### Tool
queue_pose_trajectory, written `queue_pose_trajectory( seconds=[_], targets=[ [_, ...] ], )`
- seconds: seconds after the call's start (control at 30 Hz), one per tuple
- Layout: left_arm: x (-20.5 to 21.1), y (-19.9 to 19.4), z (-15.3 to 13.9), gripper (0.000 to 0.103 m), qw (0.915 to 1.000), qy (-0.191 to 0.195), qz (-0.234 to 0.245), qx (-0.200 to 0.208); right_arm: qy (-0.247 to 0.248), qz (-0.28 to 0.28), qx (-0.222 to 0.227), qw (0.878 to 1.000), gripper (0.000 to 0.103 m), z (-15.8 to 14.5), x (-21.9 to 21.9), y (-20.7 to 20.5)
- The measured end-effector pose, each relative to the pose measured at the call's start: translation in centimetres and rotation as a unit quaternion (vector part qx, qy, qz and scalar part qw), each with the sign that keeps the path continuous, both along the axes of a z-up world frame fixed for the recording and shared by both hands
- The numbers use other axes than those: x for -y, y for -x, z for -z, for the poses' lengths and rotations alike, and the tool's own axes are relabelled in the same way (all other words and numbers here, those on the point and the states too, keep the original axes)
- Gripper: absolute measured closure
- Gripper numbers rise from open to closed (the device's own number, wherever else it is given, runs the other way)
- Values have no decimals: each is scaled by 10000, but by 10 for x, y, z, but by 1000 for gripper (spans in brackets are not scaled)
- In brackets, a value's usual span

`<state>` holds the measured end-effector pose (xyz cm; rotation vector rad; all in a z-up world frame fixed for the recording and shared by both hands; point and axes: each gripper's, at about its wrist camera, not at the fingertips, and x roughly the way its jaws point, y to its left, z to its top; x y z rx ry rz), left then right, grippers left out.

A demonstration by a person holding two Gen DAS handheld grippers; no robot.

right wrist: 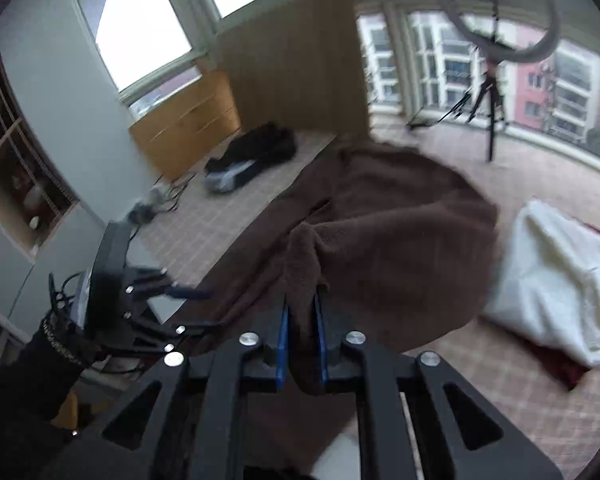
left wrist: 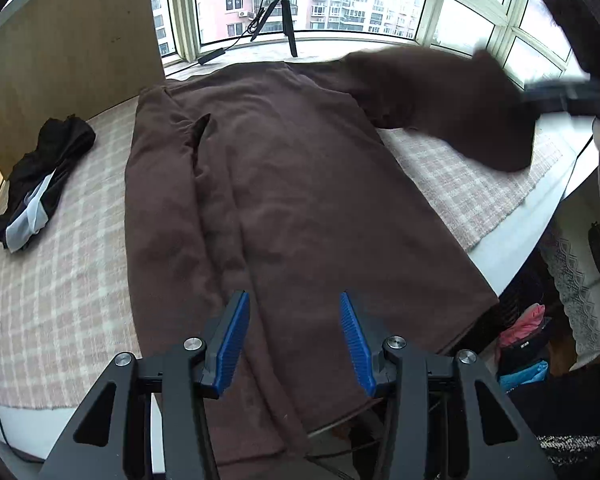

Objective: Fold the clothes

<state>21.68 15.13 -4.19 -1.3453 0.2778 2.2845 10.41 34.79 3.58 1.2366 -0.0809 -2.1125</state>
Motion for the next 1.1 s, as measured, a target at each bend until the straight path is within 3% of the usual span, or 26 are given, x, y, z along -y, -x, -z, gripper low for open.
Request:
queue_pose_trajectory(
  seconds=[0.03, 0.13, 0.27, 0.37, 0.47, 0.53, 0.63, 0.77, 0.83, 0.9, 0.97, 1.0, 1.1],
  targets=[
    [3, -5, 0, 59, 10000, -21, -13, -2, -150, -507, 569, 9970, 76, 24, 26, -11],
    [0, -15, 6, 59, 9999, -53, 98, 63, -231, -688, 966, 9927, 75, 57, 35, -41],
    [-23, -24, 19, 59, 9991, 84, 386, 130, -269, 379, 880, 9950, 74, 57, -34, -22],
    [-46, -34, 26, 59, 9974, 104, 697, 172, -751, 1196, 581, 9883, 69, 55, -78, 15],
    [-70, -36, 32, 59, 9956, 58, 878, 322, -1074, 1583, 444, 9805, 69, 74, -105, 70],
    [-87, -38, 36, 59, 9939, 66, 1009, 431, -1276, 1642, 586, 9764, 69, 94, -111, 105],
    [-108, -44, 40, 57, 9908, 121, 1245, 523, -498, 1764, 1673, 9687, 69, 129, -124, 151],
    [-125, -38, 57, 58, 9885, 335, 1298, 703, -211, 1732, 1980, 9645, 69, 146, -116, 180],
    [-127, -30, 69, 80, 9875, 426, 1227, 891, -25, 1807, 2136, 9601, 69, 151, -117, 191],
    [-123, -27, 69, 95, 9882, 281, 1189, 927, 141, 1847, 2157, 9587, 69, 153, -118, 197],
    [-116, -25, 66, 99, 9890, 109, 1137, 937, 189, 1824, 1974, 9630, 74, 149, -118, 198],
    [-113, -24, 62, 99, 9894, 26, 1091, 954, 176, 1797, 1838, 9662, 89, 146, -117, 198],
    [-106, -26, 43, 99, 9909, -199, 1013, 861, 134, 1646, 1512, 9746, 92, 127, -110, 193]
  ],
)
